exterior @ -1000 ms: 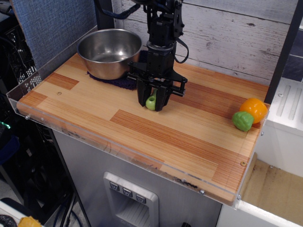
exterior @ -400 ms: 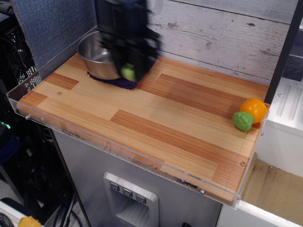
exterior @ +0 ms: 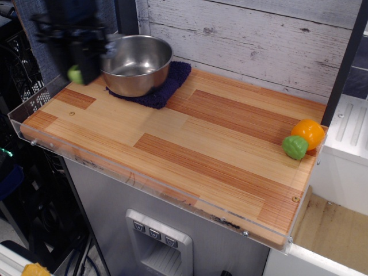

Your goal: PICK UP THE SPOON AND PUT ANOTHER SIDE OF THE TABLE

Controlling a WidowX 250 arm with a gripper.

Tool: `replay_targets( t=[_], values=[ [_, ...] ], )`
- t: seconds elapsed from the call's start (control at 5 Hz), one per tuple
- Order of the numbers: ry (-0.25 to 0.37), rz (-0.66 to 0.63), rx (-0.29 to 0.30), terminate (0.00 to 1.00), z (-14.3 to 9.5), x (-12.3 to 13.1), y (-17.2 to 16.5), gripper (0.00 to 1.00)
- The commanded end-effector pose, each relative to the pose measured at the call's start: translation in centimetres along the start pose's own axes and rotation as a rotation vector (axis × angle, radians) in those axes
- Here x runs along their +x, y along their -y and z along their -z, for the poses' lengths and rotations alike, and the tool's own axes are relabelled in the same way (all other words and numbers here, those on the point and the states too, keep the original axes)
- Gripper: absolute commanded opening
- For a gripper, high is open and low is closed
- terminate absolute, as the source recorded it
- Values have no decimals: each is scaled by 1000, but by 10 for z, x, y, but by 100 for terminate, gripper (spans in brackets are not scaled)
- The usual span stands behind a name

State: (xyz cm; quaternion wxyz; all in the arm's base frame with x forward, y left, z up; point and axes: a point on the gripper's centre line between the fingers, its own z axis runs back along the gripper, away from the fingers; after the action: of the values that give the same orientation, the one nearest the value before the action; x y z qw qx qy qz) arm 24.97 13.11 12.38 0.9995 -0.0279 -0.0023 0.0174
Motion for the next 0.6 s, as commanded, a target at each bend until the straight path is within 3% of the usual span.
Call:
replay_targets(
  t=[0.0, 0.4],
  values=[
    [-34, -69, 90, 0, 19, -14, -64, 0],
    [-95, -31, 137, 0, 53, 12, -89, 0]
  ],
)
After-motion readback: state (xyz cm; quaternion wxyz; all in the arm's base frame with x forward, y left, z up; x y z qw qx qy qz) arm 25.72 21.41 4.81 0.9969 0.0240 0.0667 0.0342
